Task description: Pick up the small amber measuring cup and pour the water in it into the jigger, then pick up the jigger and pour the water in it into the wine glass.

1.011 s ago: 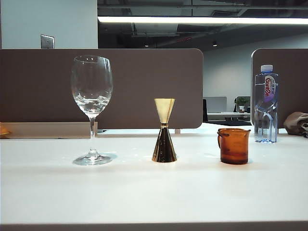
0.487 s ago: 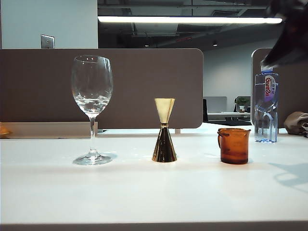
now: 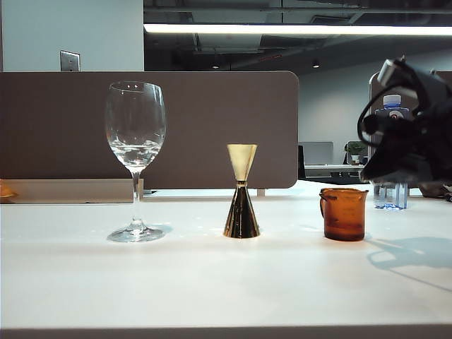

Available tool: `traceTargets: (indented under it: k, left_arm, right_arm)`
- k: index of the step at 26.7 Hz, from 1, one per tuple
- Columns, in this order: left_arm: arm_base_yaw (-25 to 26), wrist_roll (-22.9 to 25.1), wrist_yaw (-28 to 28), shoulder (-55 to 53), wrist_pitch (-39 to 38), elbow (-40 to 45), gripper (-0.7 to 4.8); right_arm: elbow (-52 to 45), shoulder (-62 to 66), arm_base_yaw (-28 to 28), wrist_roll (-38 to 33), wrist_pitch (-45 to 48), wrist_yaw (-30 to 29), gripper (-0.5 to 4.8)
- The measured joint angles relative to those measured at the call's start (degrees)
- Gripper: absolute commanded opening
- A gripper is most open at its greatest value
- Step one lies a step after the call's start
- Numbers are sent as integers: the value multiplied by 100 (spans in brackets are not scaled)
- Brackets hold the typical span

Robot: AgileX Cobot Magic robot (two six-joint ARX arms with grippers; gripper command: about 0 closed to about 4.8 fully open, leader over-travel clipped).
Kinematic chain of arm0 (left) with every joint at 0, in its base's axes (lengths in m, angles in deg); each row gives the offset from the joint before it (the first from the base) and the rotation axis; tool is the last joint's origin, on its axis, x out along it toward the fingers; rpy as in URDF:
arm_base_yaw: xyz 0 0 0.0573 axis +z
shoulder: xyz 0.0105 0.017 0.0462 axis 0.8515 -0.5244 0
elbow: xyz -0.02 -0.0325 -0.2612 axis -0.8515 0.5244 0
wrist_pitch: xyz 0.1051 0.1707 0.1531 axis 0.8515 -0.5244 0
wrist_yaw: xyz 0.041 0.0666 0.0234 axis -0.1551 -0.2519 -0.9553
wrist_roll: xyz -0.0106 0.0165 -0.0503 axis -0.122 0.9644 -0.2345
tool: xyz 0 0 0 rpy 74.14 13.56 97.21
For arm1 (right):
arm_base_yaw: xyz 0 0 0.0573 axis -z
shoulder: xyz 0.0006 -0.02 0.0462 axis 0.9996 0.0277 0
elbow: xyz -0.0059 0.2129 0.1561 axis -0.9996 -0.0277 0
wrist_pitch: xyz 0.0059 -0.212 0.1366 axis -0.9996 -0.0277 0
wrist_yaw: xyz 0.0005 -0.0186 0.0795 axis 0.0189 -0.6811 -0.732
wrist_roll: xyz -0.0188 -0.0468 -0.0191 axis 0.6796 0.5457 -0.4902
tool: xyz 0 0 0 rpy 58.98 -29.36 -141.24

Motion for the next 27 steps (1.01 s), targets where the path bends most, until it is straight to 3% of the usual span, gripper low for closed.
traceTargets:
  k: [7,14,17,23,27]
  left_arm:
    - [0,-2,0,-2,2,0,-2]
    - [0,0,0,0,0,0,-2]
    - [0,0,-2,0,0,0,-2]
    - [0,0,0,0,0,0,-2]
    - [0,0,-2,0,0,0,-2]
  right_arm:
    - [-44,37,-2,-111,4,-22,183]
    - [-289,35,-2,-118,37,-243,232]
    - [-444,35,-2,-66,42,-227,338]
    - [-455,529,-2,105,271,-127,352]
    - [-455,855,-2,125,785,-125,400]
